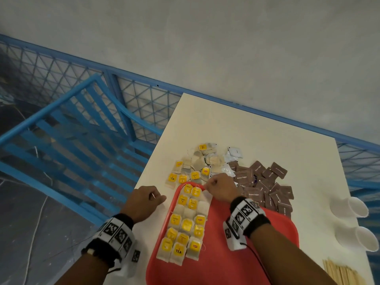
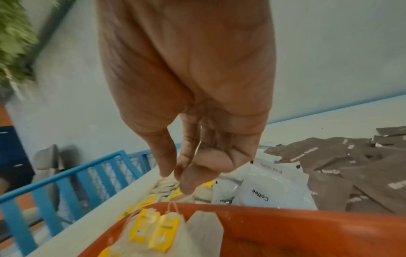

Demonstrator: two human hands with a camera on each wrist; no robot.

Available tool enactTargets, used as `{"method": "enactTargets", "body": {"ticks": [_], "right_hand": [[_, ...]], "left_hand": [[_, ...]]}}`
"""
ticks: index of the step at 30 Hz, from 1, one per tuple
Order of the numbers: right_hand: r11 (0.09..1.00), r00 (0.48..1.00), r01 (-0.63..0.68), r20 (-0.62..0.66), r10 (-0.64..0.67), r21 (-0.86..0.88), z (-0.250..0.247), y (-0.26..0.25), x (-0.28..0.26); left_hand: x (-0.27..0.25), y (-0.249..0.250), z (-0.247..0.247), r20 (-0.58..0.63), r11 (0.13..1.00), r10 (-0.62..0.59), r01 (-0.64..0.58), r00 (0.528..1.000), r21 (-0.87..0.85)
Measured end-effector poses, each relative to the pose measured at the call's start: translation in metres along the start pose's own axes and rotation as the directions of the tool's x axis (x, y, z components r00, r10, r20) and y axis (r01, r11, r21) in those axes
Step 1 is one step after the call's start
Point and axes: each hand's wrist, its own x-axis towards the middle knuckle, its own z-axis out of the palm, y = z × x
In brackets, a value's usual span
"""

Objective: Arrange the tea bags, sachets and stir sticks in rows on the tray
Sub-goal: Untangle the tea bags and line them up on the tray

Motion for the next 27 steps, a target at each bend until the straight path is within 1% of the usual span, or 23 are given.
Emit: {"method": "enactTargets", "body": {"ticks": [3, 5, 9, 11, 13, 15, 17, 19, 22, 25, 27], "right_hand": [[0.999, 0.997, -0.047, -0.065, 0.048, 0.004, 0.001, -0.007, 0.030], [0.997, 0.995, -0.076, -0.059, 0.076, -0.012, 0.008, -0.013, 0.046], [0.978, 0.984, -0.178, -0.032, 0.176, -0.108, 0.028, -0.019, 0.063], [0.967, 0.983, -0.182, -0.021, 0.181, -0.176, 0.035, -0.022, 0.064], [0.955, 0.988, -0.152, -0.006, 0.156, -0.254, 0.042, -0.022, 0.064], [0.947, 0.991, -0.131, 0.001, 0.137, -0.292, 0.045, -0.019, 0.063], [0.950, 0.991, -0.130, 0.002, 0.136, -0.284, 0.044, -0.014, 0.062], [0.957, 0.991, -0.127, 0.007, 0.133, -0.261, 0.040, -0.008, 0.062], [0.972, 0.995, -0.097, 0.004, 0.100, -0.216, 0.033, -0.003, 0.063], [0.975, 0.998, -0.051, 0.022, 0.057, -0.218, 0.028, -0.001, 0.061], [0.974, 1.000, -0.012, 0.020, 0.017, -0.224, 0.028, -0.001, 0.058]], "left_hand": [[0.030, -0.001, 0.002, -0.010, 0.994, -0.105, 0.105, 0.994, 0.005], [0.049, 0.003, 0.003, -0.028, 0.989, -0.149, 0.149, 0.988, -0.007], [0.085, 0.023, 0.009, -0.127, 0.981, -0.196, 0.193, 0.972, -0.036], [0.100, 0.040, 0.015, -0.167, 0.976, -0.213, 0.202, 0.963, -0.081], [0.114, 0.056, 0.023, -0.194, 0.976, -0.216, 0.205, 0.957, -0.075], [0.125, 0.071, 0.034, -0.181, 0.978, -0.208, 0.209, 0.961, -0.014], [0.131, 0.081, 0.044, -0.133, 0.973, -0.192, 0.206, 0.972, 0.100], [0.134, 0.088, 0.053, -0.091, 0.957, -0.168, 0.184, 0.982, 0.225], [0.136, 0.090, 0.061, -0.066, 0.914, -0.138, 0.153, 0.988, 0.375], [0.134, 0.092, 0.066, -0.049, 0.871, -0.127, 0.135, 0.991, 0.472], [0.132, 0.095, 0.069, -0.054, 0.857, -0.116, 0.127, 0.992, 0.500]]}}
